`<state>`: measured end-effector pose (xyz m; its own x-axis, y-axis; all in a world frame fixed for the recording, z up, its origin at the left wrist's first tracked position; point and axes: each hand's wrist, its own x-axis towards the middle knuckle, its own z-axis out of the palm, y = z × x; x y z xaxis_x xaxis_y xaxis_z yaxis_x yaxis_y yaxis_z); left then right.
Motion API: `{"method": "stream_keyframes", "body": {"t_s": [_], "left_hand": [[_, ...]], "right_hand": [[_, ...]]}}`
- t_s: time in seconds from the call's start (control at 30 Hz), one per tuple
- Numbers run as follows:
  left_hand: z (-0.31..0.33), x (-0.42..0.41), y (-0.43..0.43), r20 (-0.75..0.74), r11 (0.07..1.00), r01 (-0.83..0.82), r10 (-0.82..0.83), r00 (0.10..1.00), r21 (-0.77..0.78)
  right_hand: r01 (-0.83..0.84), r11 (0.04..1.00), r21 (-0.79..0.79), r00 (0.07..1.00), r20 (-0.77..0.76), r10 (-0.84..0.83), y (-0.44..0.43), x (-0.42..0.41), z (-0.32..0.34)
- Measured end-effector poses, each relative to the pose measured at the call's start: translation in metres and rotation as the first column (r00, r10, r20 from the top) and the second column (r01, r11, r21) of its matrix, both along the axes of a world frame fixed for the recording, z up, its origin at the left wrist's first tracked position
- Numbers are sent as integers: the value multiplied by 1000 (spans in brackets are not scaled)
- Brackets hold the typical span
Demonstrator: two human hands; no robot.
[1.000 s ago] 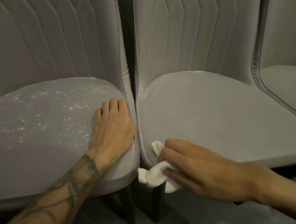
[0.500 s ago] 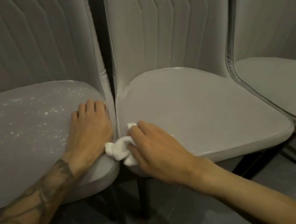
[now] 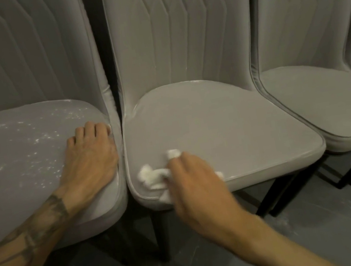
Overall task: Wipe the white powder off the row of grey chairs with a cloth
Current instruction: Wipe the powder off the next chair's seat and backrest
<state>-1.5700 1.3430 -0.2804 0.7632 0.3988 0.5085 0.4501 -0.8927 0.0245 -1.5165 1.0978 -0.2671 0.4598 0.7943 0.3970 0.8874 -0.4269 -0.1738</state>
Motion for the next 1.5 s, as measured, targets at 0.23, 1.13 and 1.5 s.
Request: {"method": "stream_keyframes", "body": {"t_s": [0.23, 1.13, 1.5], "left_hand": [[0, 0, -2, 1, 1000, 2, -2, 1000, 10], [-4, 4, 5, 14, 999, -12, 11, 1000, 36], [1, -2, 0, -25, 998, -4, 6, 1000, 68]], "right_hand": [[1, 1000, 5, 1000, 12, -1, -20, 15, -4], [570, 806, 158, 800, 120, -589, -153, 155, -2], [144, 983, 116, 987, -90, -134, -44, 74, 6]]}}
